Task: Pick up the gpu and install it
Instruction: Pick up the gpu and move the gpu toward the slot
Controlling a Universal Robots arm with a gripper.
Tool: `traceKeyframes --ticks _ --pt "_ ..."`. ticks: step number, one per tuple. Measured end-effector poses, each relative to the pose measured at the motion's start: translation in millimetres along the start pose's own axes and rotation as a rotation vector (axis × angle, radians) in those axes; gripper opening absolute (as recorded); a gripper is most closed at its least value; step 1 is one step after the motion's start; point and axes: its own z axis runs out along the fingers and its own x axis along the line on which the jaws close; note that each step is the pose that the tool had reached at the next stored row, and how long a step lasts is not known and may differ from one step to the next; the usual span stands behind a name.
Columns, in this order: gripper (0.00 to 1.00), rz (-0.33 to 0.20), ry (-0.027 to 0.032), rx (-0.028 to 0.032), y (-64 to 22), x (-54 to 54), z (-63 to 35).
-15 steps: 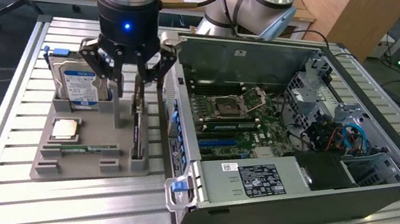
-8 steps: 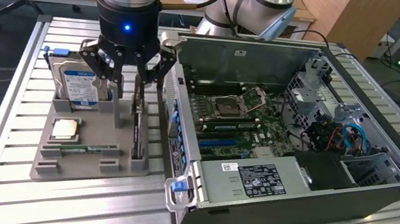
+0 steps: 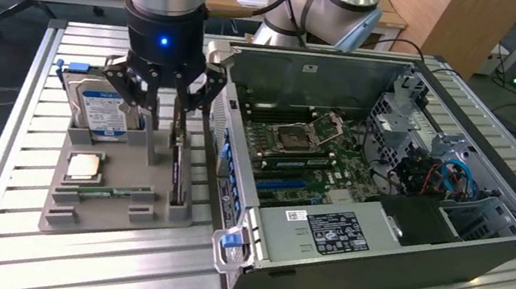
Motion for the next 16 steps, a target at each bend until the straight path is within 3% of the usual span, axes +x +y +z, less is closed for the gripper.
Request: traceKeyframes --ticks 9,16 --pt "0.42 0.0 0.0 0.0 -0.5 0.3 12.6" --pt "0.42 0.0 -0.0001 -0.0002 -0.3 -0.9 13.2"
